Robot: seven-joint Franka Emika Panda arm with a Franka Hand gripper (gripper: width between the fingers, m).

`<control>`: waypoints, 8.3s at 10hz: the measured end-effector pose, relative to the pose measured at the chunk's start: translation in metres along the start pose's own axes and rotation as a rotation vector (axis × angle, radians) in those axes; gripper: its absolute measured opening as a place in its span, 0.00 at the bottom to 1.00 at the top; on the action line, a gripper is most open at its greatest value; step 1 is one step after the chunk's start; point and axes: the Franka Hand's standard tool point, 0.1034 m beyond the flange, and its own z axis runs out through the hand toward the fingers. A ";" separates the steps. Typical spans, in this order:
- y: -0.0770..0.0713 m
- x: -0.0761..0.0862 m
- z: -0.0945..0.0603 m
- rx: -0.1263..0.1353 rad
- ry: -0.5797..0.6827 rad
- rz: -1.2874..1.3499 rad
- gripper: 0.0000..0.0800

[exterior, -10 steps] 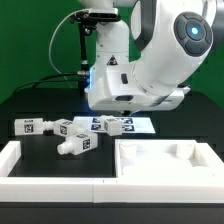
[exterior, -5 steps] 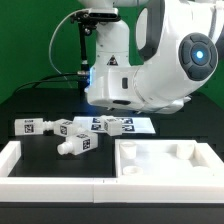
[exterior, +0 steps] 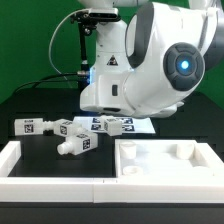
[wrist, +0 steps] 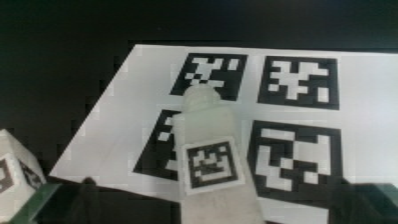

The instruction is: Assemble one leg

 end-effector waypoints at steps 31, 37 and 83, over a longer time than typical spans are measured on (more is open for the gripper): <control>-0.007 -0.021 -0.192 0.346 1.229 0.204 0.36; -0.013 -0.010 -0.221 0.298 1.433 0.193 0.36; -0.065 0.090 -0.242 0.180 1.538 0.116 0.69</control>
Offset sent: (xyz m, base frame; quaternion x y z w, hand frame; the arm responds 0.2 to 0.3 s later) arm -0.0432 0.0064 -0.0360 0.0219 0.0226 0.0286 0.9991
